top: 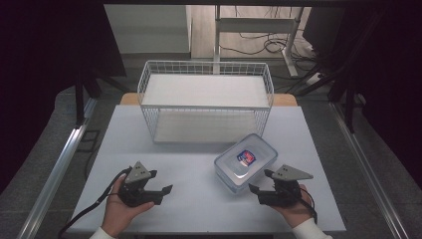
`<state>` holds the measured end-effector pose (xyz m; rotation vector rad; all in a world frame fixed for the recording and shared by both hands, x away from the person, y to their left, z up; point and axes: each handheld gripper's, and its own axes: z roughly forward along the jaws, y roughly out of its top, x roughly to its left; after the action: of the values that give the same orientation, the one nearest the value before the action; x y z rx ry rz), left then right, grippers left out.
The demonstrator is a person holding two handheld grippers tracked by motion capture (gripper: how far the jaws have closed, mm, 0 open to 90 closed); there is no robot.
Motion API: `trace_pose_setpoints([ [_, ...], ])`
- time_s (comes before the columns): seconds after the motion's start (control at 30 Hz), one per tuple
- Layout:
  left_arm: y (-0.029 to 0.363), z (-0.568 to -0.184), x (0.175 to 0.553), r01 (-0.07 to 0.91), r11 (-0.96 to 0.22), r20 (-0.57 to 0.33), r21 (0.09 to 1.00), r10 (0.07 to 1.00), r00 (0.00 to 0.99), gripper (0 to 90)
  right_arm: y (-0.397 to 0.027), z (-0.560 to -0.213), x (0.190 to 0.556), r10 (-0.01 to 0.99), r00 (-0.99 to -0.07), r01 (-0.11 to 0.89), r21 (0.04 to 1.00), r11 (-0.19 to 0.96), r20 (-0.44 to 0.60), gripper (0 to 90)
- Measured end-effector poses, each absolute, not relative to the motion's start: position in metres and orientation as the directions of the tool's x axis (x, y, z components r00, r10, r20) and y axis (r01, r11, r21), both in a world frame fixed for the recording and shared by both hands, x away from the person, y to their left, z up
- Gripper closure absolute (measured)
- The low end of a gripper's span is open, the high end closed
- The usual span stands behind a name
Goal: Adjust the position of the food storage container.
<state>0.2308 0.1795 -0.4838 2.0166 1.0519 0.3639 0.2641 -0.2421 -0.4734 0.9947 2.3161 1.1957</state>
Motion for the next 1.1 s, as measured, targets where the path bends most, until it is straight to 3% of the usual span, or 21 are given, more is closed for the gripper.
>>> trace_pose_setpoints([
  [0.4, 0.185, -0.488, 0.235, 0.560, -0.324, -0.097, 0.763, 0.799, 0.594, 23.5, -0.238, -0.471, 0.267, 0.687, -0.727, 0.433, 0.791, 0.433, 0.022, 25.1],
  [1.1, 0.183, -0.490, 0.235, 0.563, -0.332, -0.106, 0.757, 0.788, 0.607, 23.5, -0.255, -0.449, 0.294, 0.752, -0.658, 0.473, 0.788, 0.394, 0.019, 32.6],
])
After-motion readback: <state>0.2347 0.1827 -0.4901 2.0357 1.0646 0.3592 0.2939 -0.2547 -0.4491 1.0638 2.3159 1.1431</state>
